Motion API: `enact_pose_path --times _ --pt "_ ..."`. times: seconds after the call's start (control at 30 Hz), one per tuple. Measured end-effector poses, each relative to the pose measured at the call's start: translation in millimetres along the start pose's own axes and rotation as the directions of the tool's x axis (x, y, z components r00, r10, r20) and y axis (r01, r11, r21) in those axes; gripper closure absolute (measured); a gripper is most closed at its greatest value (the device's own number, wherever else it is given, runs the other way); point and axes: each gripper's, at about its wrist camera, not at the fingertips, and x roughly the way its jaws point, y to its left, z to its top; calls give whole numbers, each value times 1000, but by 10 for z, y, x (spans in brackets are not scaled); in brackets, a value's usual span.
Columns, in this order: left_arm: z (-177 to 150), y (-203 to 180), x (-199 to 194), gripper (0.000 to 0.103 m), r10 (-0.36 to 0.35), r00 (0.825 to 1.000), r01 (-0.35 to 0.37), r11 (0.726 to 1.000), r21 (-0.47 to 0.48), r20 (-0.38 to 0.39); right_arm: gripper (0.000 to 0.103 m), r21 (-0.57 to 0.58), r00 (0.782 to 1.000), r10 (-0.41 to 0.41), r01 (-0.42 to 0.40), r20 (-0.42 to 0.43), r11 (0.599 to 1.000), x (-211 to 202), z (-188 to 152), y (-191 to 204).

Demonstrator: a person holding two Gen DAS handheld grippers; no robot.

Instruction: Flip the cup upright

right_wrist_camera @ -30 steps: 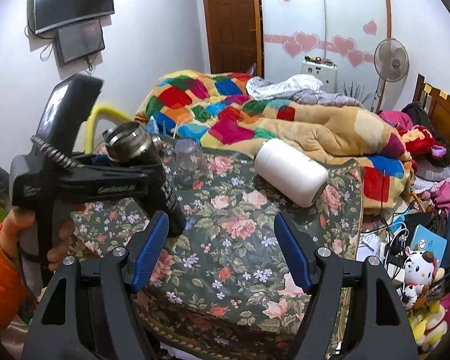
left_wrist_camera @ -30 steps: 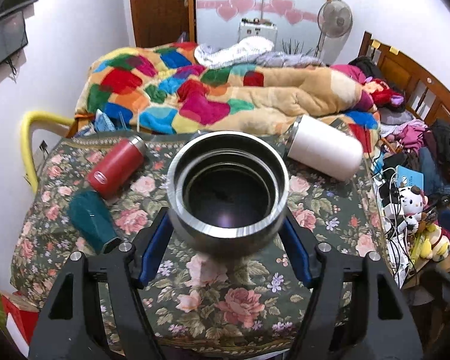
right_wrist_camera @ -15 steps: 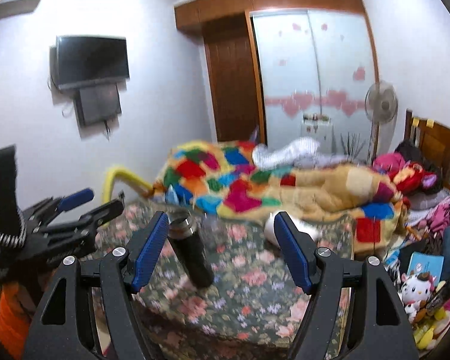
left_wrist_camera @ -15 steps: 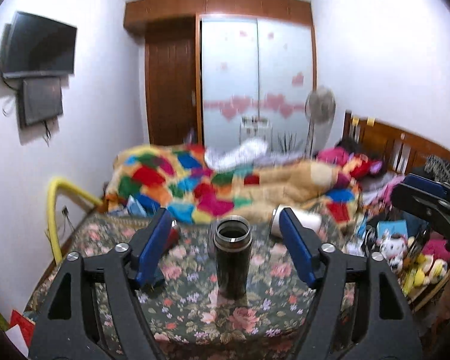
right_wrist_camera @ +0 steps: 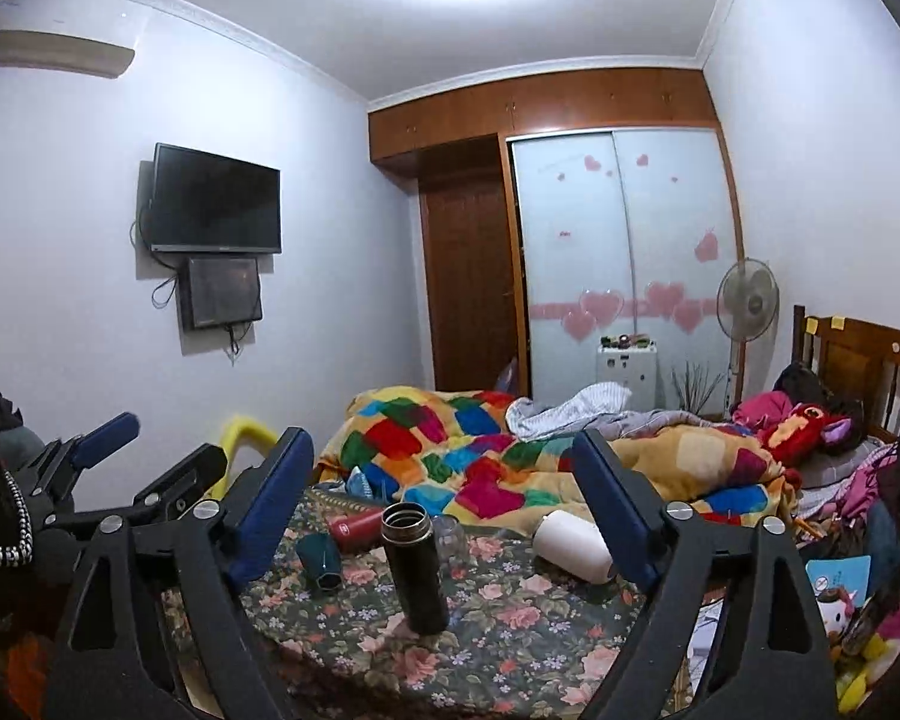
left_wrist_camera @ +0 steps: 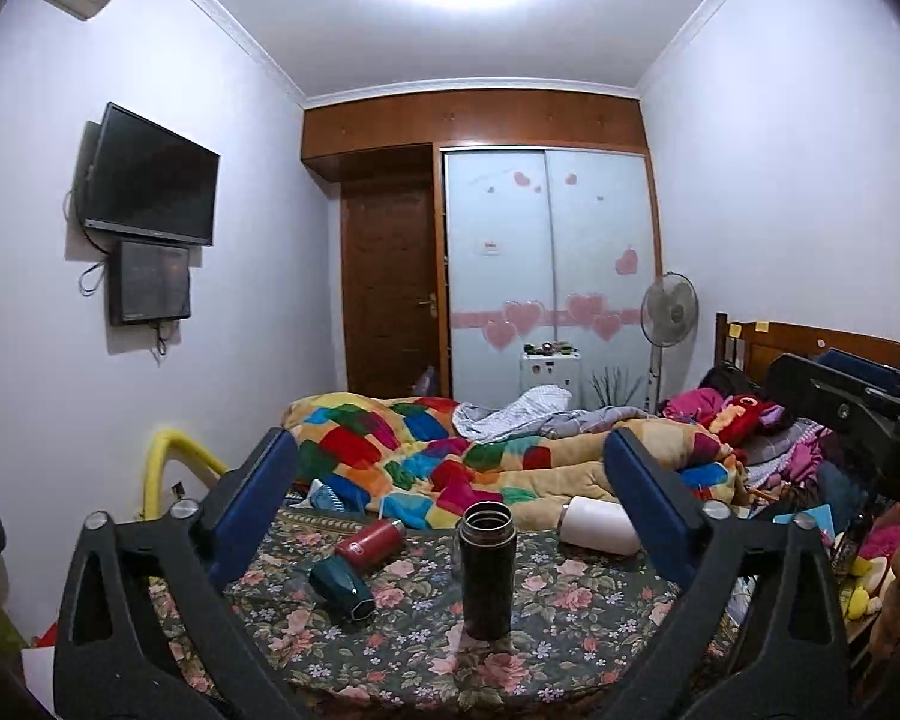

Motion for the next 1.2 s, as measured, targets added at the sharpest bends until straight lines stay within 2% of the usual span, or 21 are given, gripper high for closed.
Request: enact_pose_path --times 0.13,0.27,1.2 --pt "-35 5 -63 0 -2 1000 2 1000 -20 -8 0 -8 1000 -20 20 5 1000 -53 -20 32" --pt "-67 22 -94 0 -6 1000 5 999 -39 -18 0 -20 999 -47 47 2 999 -81 -57 56" --pt "-128 -15 -34 0 -30 998 27 998 -61 -48 0 -27 999 -48 48 -23 998 -140 -84 67"
